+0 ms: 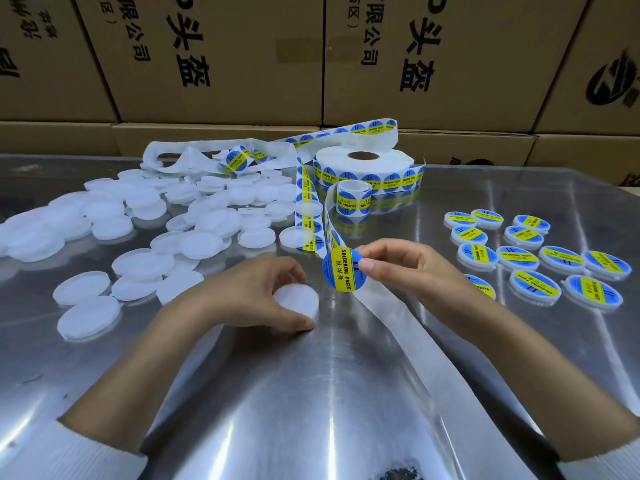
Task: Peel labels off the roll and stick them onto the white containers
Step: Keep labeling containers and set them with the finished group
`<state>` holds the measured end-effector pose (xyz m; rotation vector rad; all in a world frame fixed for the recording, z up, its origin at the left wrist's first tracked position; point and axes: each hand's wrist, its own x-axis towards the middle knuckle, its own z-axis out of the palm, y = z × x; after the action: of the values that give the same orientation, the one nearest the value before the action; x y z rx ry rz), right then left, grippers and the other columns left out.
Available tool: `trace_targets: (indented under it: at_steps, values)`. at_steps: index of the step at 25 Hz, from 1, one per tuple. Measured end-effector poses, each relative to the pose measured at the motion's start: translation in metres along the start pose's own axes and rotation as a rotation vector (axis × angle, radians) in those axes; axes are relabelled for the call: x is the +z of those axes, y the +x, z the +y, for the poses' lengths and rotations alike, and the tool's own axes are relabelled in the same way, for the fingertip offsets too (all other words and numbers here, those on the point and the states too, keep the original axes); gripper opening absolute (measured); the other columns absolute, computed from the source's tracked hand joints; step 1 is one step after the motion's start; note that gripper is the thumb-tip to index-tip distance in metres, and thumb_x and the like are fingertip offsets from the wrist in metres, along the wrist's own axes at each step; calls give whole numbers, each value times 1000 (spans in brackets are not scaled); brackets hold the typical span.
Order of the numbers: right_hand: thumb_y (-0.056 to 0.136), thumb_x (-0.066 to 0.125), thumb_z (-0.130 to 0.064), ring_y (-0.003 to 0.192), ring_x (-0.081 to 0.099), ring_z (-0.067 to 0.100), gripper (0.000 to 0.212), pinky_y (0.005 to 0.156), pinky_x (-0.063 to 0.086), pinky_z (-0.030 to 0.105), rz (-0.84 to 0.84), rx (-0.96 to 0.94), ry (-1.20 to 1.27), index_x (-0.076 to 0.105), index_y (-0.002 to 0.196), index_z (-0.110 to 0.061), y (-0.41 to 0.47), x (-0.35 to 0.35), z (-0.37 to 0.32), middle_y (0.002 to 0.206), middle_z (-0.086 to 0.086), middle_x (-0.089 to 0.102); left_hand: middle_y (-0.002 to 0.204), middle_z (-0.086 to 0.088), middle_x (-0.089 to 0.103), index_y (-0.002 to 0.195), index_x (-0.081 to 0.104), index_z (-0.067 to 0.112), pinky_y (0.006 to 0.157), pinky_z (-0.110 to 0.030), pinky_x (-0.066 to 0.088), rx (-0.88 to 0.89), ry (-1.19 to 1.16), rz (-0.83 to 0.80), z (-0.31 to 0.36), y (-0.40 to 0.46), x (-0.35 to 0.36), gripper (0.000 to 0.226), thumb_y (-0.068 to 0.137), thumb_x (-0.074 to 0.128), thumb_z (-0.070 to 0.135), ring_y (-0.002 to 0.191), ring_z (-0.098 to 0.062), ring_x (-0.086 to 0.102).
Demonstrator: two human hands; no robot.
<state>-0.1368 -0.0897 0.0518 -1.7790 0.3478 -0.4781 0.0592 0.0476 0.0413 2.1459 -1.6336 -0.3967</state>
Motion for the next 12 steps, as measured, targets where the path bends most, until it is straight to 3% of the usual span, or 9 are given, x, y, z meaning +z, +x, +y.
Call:
trace_targets:
  at_steps: [3,6,10,12]
  values:
    - [67,71,-42,90,54,23,27,100,36,61,71,20,20,73,82,-20,-1,4,-2,106,8,70,107,14,50,126,50,33,76,-8,36,154,-79,187,10,3,9,68,66,83,27,93,10,47]
    - [68,69,-36,99,64,12,20,97,46,45,134,27,35,70,75,-17,4,4,1,107,-5,71,110,11,52,134,44,24,79,-3,32,317,-133,358,24,5,20,75,69,81,18,97,8,46]
    - [79,67,-24,102,65,7,11,90,49,24,136,26,59,71,75,-14,7,2,7,108,-2,70,111,11,53,136,41,23,77,-2,33,411,-225,454,37,4,28,77,69,78,24,92,7,48]
    - [81,66,-22,99,66,4,11,85,50,15,127,5,96,72,75,-15,6,1,6,100,0,73,113,13,53,138,40,24,75,-2,33,420,-247,469,41,2,29,79,68,77,27,89,8,50]
